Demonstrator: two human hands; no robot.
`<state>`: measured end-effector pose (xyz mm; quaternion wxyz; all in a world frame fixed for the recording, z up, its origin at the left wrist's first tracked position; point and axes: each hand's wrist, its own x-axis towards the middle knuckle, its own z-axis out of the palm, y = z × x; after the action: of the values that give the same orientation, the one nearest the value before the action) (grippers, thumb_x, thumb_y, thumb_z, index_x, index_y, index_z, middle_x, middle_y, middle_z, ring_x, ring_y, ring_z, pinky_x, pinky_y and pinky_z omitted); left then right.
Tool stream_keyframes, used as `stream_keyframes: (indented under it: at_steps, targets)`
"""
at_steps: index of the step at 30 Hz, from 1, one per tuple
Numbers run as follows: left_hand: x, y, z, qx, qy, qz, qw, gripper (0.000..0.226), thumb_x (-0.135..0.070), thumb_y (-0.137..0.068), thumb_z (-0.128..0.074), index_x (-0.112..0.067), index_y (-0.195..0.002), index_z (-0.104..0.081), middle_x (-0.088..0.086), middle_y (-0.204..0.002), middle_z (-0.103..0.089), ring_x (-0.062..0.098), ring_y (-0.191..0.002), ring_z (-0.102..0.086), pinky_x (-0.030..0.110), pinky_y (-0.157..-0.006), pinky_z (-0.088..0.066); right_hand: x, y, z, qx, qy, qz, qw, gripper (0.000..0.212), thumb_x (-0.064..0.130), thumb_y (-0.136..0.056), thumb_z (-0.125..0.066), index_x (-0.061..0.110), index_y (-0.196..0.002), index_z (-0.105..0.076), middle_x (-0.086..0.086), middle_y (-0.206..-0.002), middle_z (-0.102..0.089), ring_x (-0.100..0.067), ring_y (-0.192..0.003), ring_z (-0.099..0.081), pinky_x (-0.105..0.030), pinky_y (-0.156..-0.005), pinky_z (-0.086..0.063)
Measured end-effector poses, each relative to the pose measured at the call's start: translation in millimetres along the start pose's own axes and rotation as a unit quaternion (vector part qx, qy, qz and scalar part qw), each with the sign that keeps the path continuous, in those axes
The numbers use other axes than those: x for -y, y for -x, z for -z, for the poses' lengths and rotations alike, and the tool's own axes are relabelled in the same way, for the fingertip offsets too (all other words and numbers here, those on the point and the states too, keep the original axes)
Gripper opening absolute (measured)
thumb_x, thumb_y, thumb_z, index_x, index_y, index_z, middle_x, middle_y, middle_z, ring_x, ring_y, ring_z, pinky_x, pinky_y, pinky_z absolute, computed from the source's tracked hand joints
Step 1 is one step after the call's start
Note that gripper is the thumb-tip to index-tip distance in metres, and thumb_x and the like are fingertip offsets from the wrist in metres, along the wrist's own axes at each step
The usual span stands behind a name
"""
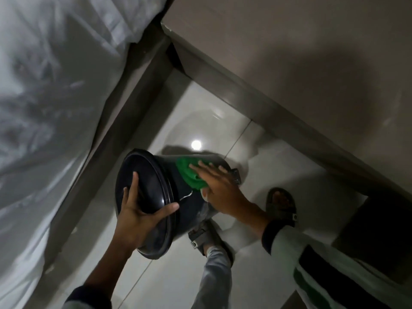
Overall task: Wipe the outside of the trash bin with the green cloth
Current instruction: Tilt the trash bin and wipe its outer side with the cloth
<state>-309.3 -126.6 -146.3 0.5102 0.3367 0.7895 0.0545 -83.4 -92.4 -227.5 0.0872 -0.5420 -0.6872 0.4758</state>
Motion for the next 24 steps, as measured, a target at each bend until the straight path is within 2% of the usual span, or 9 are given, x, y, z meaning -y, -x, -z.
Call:
stream_keyframes:
  at_steps: [2, 5, 7, 9, 13, 15, 19, 21, 24]
  targets:
    - [-0.8, -5.4, 1.8, -0.007, 0.019, -0.002, 1.000, 0.127, -0.077, -0.033, -0.086, -0.082, -0.129, -0.002, -0.003, -0.166, -0.021, 0.024, -0.149, -0.026, 0.056, -0.116, -0.033, -31.4, -19.8, 1.7, 0.024, 0.032, -0.095, 0.995, 0.059, 0.007, -0.090, -0.052, 0.019, -0.146, -0.036, -0.010, -0.149, -0.045, -0.030, -0.138, -0.041, -0.045, -0.114, -0.034]
    - [-6.7, -13.4, 1.5, -0.018, 0.017, -0.007, 1.000, 0.130, -0.077, -0.038, -0.084, -0.072, -0.139, -0.003, -0.003, -0.163, -0.028, 0.025, -0.144, -0.036, 0.055, -0.115, -0.035, -50.5, -58.0, 8.4, 0.086, -0.010, -0.227, 0.970, 0.050, 0.016, -0.097, -0.045, 0.023, -0.146, -0.035, -0.012, -0.146, -0.047, -0.032, -0.132, -0.046, -0.043, -0.112, -0.038]
    - [-12.6, -18.3, 0.6, -0.028, 0.008, 0.003, 1.000, 0.127, -0.080, -0.041, -0.082, -0.069, -0.141, -0.004, -0.002, -0.161, -0.033, 0.028, -0.141, -0.040, 0.054, -0.114, -0.036, -30.7, -67.2, 8.7, 0.067, -0.057, -0.215, 0.973, 0.050, 0.012, -0.094, -0.046, 0.027, -0.141, -0.042, -0.011, -0.143, -0.051, -0.031, -0.127, -0.051, -0.041, -0.107, -0.044]
    - [-13.3, -19.3, -0.1, -0.046, 0.012, 0.012, 0.999, 0.126, -0.081, -0.044, -0.081, -0.064, -0.144, -0.005, -0.002, -0.159, -0.038, 0.027, -0.139, -0.043, 0.050, -0.114, -0.037, 4.7, -53.4, -1.0, 0.043, -0.096, -0.143, 0.984, 0.055, 0.004, -0.089, -0.048, 0.028, -0.138, -0.044, -0.010, -0.138, -0.054, -0.028, -0.121, -0.055, -0.035, -0.099, -0.049]
    - [-15.4, -9.2, -2.5, -0.065, 0.073, 0.009, 0.995, 0.138, -0.084, -0.037, -0.079, -0.046, -0.153, -0.013, -0.005, -0.154, -0.044, 0.020, -0.137, -0.046, 0.040, -0.112, -0.038, 49.0, 17.7, -15.7, -0.038, -0.144, -0.020, 0.989, 0.067, 0.001, -0.085, -0.047, 0.029, -0.145, -0.034, -0.006, -0.151, -0.042, -0.022, -0.142, -0.033, -0.035, -0.117, -0.031]
    - [-7.1, -1.3, -3.9, -0.055, 0.060, -0.013, 0.997, 0.143, -0.086, -0.034, -0.077, -0.043, -0.154, -0.012, -0.005, -0.158, -0.037, 0.020, -0.142, -0.040, 0.042, -0.114, -0.036, 27.9, 25.8, -21.2, -0.082, -0.123, -0.076, 0.986, 0.064, 0.000, -0.087, -0.046, 0.023, -0.146, -0.035, -0.008, -0.152, -0.039, -0.026, -0.143, -0.031, -0.039, -0.116, -0.035]
    - [16.2, 15.5, -7.8, 0.037, -0.054, -0.062, 0.996, 0.146, -0.079, -0.029, -0.084, -0.066, -0.145, 0.005, -0.007, -0.168, 0.008, 0.023, -0.154, -0.003, 0.058, -0.119, -0.024, -16.3, -19.2, -11.7, -0.062, -0.117, -0.284, 0.950, 0.050, 0.014, -0.096, -0.050, 0.016, -0.144, -0.038, -0.016, -0.140, -0.051, -0.032, -0.129, -0.048, -0.045, -0.109, -0.042]
    - [14.2, 14.0, -7.5, 0.020, -0.089, -0.072, 0.993, 0.141, -0.084, -0.028, -0.079, -0.070, -0.142, 0.004, -0.004, -0.168, 0.007, 0.023, -0.153, -0.003, 0.057, -0.119, -0.023, -13.5, -29.8, -10.5, -0.065, -0.138, -0.270, 0.951, 0.053, 0.010, -0.093, -0.053, 0.020, -0.144, -0.040, -0.014, -0.143, -0.049, -0.033, -0.131, -0.046, -0.046, -0.112, -0.039]
    - [-8.1, 4.2, -6.6, -0.026, -0.074, -0.056, 0.995, 0.131, -0.089, -0.029, -0.074, -0.077, -0.136, 0.001, 0.003, -0.167, -0.018, 0.030, -0.149, -0.028, 0.059, -0.113, -0.037, 23.2, 2.9, -15.6, -0.090, -0.172, -0.138, 0.971, 0.061, -0.003, -0.089, -0.049, 0.024, -0.143, -0.040, -0.010, -0.150, -0.043, -0.028, -0.139, -0.039, -0.043, -0.117, -0.035]
